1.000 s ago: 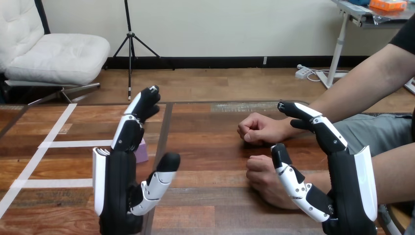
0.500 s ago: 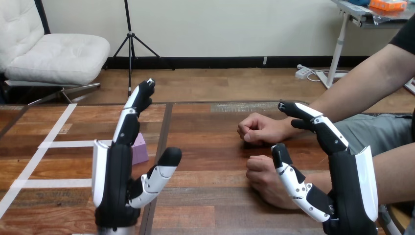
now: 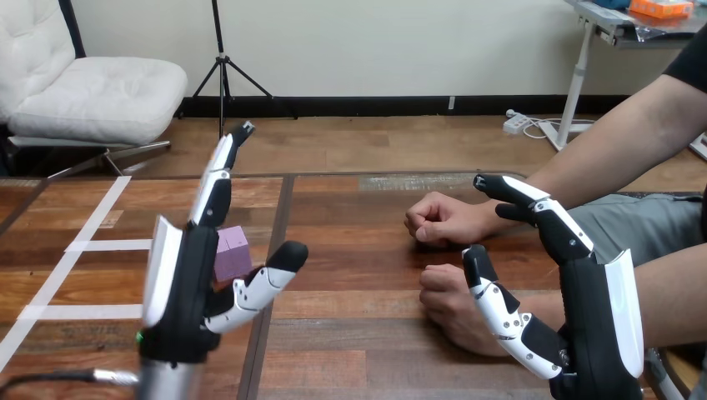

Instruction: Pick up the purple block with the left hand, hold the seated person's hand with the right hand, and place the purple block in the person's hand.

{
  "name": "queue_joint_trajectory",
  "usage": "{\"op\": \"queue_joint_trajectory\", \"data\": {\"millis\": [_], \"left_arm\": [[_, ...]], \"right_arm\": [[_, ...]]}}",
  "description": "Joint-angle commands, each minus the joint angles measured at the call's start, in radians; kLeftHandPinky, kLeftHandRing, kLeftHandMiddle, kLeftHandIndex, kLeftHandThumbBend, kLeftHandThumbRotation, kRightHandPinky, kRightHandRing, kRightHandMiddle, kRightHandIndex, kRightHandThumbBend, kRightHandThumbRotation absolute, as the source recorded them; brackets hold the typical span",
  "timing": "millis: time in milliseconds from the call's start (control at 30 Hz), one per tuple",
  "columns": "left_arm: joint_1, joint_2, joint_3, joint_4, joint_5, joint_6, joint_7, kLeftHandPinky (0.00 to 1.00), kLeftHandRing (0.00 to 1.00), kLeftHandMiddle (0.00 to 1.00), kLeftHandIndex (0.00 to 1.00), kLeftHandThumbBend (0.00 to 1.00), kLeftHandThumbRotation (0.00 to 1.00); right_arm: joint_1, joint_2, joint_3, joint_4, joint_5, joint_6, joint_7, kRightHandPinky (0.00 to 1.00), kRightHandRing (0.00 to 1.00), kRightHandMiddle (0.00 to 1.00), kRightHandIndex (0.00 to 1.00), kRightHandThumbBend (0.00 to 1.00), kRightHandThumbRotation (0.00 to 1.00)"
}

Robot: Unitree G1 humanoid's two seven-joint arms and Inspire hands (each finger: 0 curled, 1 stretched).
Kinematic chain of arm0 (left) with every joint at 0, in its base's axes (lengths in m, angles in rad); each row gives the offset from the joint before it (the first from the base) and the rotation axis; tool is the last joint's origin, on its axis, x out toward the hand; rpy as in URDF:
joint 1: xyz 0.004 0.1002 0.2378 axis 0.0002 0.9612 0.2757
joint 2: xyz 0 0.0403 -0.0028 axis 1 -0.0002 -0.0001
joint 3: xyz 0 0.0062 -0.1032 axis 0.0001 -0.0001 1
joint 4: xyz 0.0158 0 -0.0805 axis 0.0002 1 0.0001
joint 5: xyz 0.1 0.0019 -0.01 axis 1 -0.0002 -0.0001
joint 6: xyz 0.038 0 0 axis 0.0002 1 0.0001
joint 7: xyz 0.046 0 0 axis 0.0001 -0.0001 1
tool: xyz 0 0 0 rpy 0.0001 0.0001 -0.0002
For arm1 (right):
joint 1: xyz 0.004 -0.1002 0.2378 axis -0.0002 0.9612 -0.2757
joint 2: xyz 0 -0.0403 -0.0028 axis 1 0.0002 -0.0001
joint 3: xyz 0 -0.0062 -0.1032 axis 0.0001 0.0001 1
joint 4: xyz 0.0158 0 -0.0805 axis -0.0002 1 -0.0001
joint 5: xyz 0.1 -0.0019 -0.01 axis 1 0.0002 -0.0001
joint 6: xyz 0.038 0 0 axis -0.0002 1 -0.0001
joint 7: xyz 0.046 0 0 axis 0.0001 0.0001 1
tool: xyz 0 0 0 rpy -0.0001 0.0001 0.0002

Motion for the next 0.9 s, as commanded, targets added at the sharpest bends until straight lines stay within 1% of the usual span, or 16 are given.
{"op": "queue_joint_trajectory", "data": {"millis": [0, 133, 267, 333, 400, 533, 700, 867], "left_arm": [[-0.086, 0.067, 0.01, -0.03, 0.042, 0.022, 0.018, 0.99, 0.99, 0.98, 0.96, 0.75, 0.83], [-0.1, 0.104, 0.006, -0.028, 0.075, 0.056, 0.032, 0.99, 0.99, 0.99, 0.97, 0.75, 0.83], [-0.119, 0.149, 0.006, -0.037, 0.152, 0.113, 0.072, 0.99, 0.99, 1.0, 0.99, 0.75, 0.85], [-0.125, 0.165, 0.002, -0.038, 0.178, 0.13, 0.092, 0.99, 1.0, 1.0, 0.99, 0.74, 0.85], [-0.133, 0.185, -0.003, -0.043, 0.219, 0.16, 0.119, 1.0, 1.0, 1.0, 1.0, 0.74, 0.87], [-0.148, 0.219, -0.018, -0.038, 0.274, 0.194, 0.168, 1.0, 1.0, 1.0, 1.0, 0.74, 0.89], [-0.167, 0.262, -0.04, -0.035, 0.337, 0.258, 0.21, 1.0, 1.0, 1.0, 1.0, 0.74, 0.92], [-0.193, 0.302, -0.067, -0.016, 0.383, 0.301, 0.254, 1.0, 1.0, 1.0, 1.0, 0.74, 0.94]], "right_arm": [[-0.031, 0.012, -0.004, 0.003, -0.002, -0.021, -0.013, 0.73, 0.78, 0.77, 0.75, 0.34, 0.4], [-0.031, 0.013, -0.002, 0.004, 0.0, -0.021, -0.012, 0.73, 0.78, 0.77, 0.75, 0.34, 0.4], [-0.029, 0.014, -0.004, -0.001, -0.011, -0.012, -0.014, 0.72, 0.78, 0.77, 0.75, 0.35, 0.4], [-0.028, 0.014, -0.003, -0.002, -0.011, -0.009, -0.013, 0.72, 0.78, 0.77, 0.75, 0.35, 0.41], [-0.03, 0.014, -0.003, -0.001, -0.01, -0.009, -0.012, 0.72, 0.78, 0.77, 0.75, 0.35, 0.41], [-0.032, 0.014, -0.004, 0.001, -0.014, -0.009, -0.014, 0.73, 0.78, 0.77, 0.75, 0.35, 0.42], [-0.032, 0.014, -0.004, 0.001, -0.013, -0.008, -0.013, 0.73, 0.78, 0.77, 0.75, 0.35, 0.43], [-0.036, 0.014, -0.006, 0.0, -0.014, -0.006, -0.013, 0.73, 0.78, 0.77, 0.75, 0.36, 0.43]]}}
